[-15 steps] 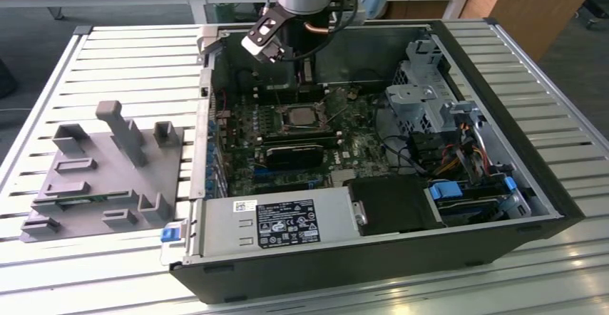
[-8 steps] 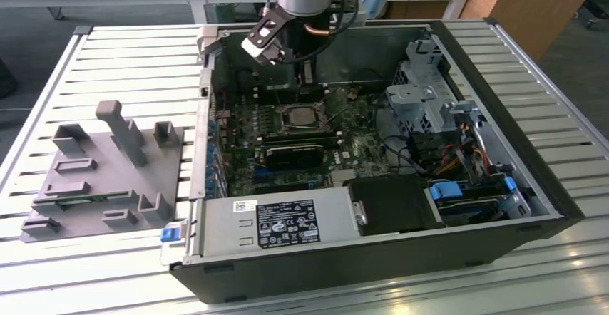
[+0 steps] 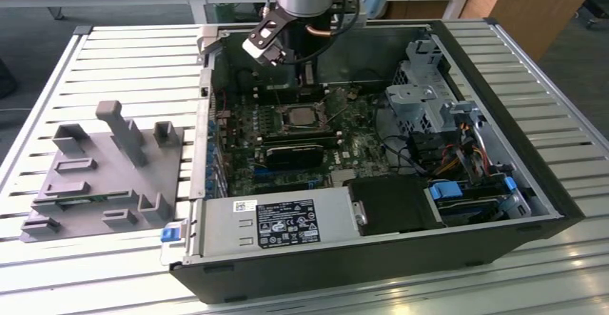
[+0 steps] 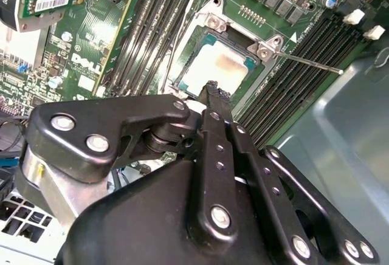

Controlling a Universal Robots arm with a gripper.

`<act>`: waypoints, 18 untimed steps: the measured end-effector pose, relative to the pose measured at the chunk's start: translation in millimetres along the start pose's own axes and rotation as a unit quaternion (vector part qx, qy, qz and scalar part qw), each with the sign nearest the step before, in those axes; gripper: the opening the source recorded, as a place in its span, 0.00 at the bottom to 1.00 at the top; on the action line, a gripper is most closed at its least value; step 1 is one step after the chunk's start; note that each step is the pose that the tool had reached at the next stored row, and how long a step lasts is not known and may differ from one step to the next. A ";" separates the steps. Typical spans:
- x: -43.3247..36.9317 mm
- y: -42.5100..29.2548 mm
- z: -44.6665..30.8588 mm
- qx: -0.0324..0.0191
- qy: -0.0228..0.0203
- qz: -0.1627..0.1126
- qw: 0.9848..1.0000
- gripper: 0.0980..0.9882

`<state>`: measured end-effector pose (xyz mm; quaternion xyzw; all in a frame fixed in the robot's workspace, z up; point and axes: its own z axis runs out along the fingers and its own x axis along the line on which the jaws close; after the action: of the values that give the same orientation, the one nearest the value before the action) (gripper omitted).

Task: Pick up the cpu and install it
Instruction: 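Close the cpu cover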

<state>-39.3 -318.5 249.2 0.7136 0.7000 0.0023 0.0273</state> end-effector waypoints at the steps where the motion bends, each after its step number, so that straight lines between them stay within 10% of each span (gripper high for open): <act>1: 0.0 0.6 0.0 0.000 0.000 0.000 1.000 0.01; 18: -0.4 2.1 -14.0 0.000 0.000 0.000 1.000 0.01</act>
<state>-37.8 -318.5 263.3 0.7136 0.7000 0.0024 0.0273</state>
